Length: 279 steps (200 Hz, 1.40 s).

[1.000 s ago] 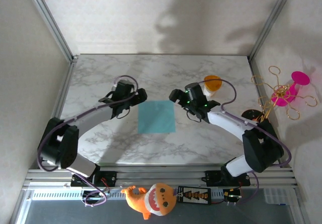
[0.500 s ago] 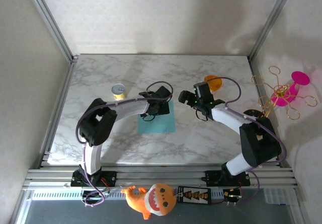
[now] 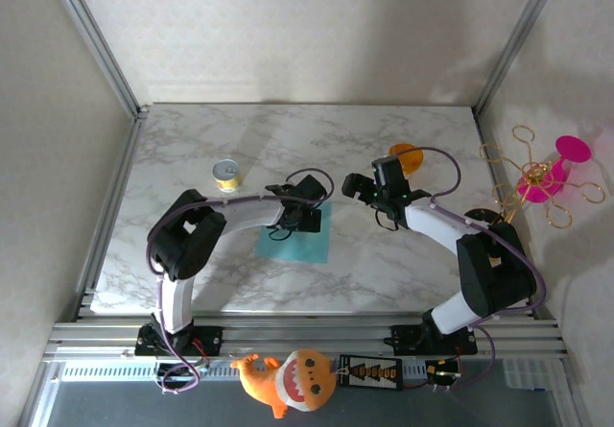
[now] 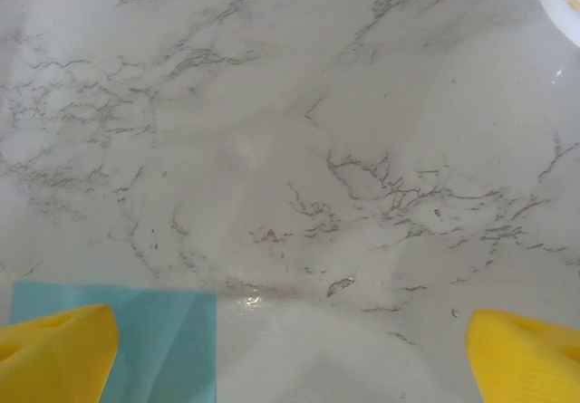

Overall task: Fold a paper plane with a square sheet of paper (pick it up from the middle)
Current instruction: First fold the square sheet of paper in half at the center of the table.

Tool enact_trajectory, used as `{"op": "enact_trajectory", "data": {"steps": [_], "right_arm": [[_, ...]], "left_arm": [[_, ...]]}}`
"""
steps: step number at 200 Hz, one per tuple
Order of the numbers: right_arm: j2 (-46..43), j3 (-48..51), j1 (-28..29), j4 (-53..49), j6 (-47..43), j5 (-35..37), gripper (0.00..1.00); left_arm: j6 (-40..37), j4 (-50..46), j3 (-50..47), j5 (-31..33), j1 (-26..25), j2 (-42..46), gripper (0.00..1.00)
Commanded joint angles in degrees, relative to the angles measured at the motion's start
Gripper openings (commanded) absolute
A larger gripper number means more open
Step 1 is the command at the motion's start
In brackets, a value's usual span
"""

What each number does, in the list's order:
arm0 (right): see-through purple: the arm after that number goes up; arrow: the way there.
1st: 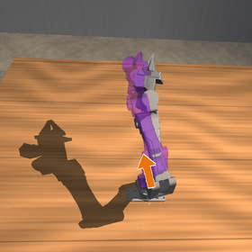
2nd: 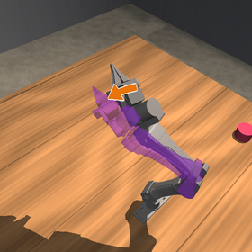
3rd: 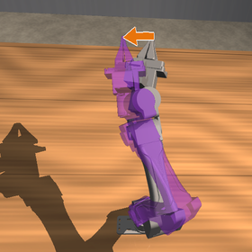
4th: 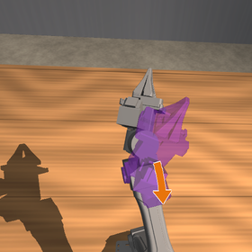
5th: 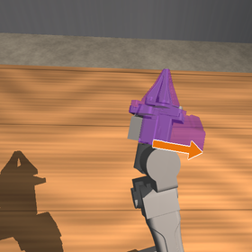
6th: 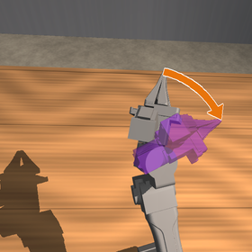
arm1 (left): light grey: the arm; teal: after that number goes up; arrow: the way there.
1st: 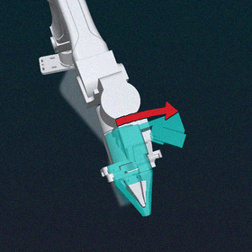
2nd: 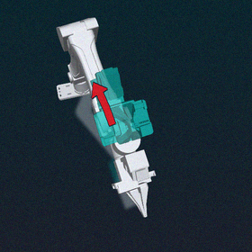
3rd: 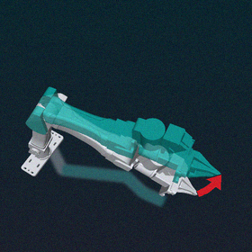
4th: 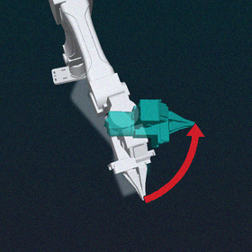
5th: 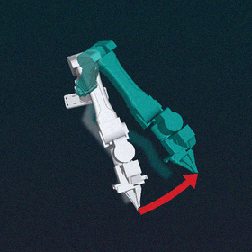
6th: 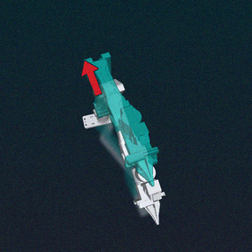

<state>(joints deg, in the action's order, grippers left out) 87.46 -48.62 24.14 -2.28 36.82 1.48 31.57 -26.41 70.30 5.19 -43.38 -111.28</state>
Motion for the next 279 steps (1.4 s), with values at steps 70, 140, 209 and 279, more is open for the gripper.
{"op": "enact_trajectory", "data": {"steps": [70,140,209,279], "right_arm": [[0.16,0.38,-0.4,1.02,1.99,-0.44,0.99],[0.41,0.11,-0.36,-0.12,1.55,0.23,0.99],[0.78,0.02,-0.4,-0.18,2.21,-0.16,0.99],[0.54,0.02,-0.36,-0.35,2.65,-0.08,0.99]], "left_arm": [[0.4,-12.13,6.13,-3.57,-0.48,3.4,0.99],[-3.45,-16.74,5.02,-5.37,0.56,0.39,0.97],[-4.59,-14.29,3.11,-6.6,1.58,-2.82,0.96],[-4.19,-12.6,0.18,-5.43,2.9,-1.99,0.76]]}}
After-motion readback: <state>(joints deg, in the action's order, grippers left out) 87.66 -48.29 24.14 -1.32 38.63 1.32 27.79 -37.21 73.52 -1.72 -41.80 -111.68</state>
